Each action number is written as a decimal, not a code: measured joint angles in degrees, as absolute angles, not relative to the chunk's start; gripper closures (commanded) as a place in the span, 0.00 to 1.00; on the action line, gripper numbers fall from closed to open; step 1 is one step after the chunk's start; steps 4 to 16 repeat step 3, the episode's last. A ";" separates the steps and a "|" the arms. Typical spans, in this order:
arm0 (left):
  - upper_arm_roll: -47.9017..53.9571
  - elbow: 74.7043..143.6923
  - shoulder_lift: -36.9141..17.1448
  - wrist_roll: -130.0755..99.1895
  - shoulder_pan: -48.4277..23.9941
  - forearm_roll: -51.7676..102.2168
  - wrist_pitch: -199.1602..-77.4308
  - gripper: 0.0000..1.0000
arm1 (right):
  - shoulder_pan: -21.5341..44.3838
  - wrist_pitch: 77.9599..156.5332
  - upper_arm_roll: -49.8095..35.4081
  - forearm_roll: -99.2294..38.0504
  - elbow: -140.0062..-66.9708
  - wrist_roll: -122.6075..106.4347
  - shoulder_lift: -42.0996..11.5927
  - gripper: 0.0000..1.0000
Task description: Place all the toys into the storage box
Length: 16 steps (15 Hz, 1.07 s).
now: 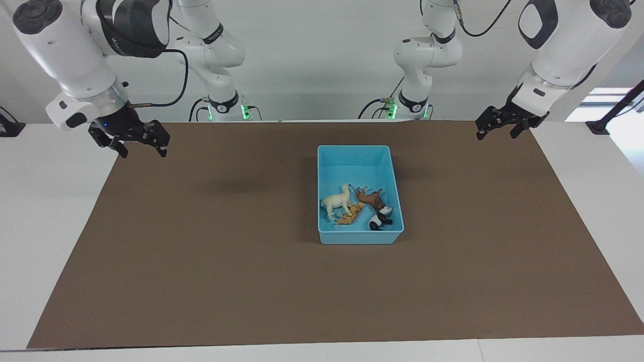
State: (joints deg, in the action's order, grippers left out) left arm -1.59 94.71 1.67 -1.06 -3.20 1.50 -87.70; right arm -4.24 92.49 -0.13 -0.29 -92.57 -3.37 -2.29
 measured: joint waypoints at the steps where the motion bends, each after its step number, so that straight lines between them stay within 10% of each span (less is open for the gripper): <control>1: -1.60 94.71 1.67 -1.05 -3.20 1.50 -87.79 0.00 | -4.24 92.21 -0.13 -0.29 -92.51 -3.50 -2.29 0.00; 16: -1.59 94.71 1.67 -1.03 -3.20 1.50 -87.96 0.00 | -4.24 92.01 -0.14 -0.29 -92.44 -3.52 -2.29 0.00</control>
